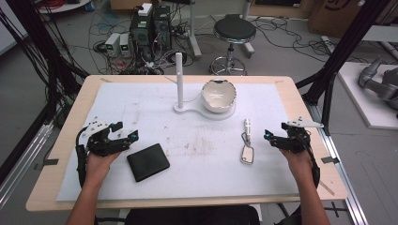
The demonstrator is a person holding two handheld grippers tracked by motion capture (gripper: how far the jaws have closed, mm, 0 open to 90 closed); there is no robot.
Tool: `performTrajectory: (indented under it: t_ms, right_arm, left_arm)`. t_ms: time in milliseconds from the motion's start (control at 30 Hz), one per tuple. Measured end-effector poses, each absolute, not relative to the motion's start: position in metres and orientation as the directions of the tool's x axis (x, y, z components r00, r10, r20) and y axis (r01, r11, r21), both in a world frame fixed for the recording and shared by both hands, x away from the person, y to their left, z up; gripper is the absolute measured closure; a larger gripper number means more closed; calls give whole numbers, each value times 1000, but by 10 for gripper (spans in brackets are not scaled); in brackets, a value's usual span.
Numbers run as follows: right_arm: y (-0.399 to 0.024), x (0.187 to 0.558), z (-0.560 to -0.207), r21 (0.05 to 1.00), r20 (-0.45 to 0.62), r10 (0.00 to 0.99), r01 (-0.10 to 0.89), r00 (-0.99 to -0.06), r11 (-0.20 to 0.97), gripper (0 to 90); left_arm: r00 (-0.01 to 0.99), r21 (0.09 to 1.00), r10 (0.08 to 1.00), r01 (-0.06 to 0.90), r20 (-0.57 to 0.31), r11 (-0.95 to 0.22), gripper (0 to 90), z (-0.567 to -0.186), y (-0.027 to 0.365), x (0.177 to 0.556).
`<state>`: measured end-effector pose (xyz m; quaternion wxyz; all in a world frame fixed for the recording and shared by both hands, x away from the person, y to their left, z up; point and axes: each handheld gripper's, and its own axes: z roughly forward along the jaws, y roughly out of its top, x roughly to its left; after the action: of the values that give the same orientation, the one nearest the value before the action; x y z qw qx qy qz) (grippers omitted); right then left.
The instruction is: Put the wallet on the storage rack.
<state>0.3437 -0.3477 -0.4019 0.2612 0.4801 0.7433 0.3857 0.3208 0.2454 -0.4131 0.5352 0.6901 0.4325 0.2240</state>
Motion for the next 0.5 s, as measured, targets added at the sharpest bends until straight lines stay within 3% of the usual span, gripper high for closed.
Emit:
performTrajectory:
  t_ms: [500]
  right_arm:
    - [-347,344,-400,833,-6,906,499,-422,238,227]
  left_arm:
    - [547,905,822,415,-161,-99,208,-419,238,316]
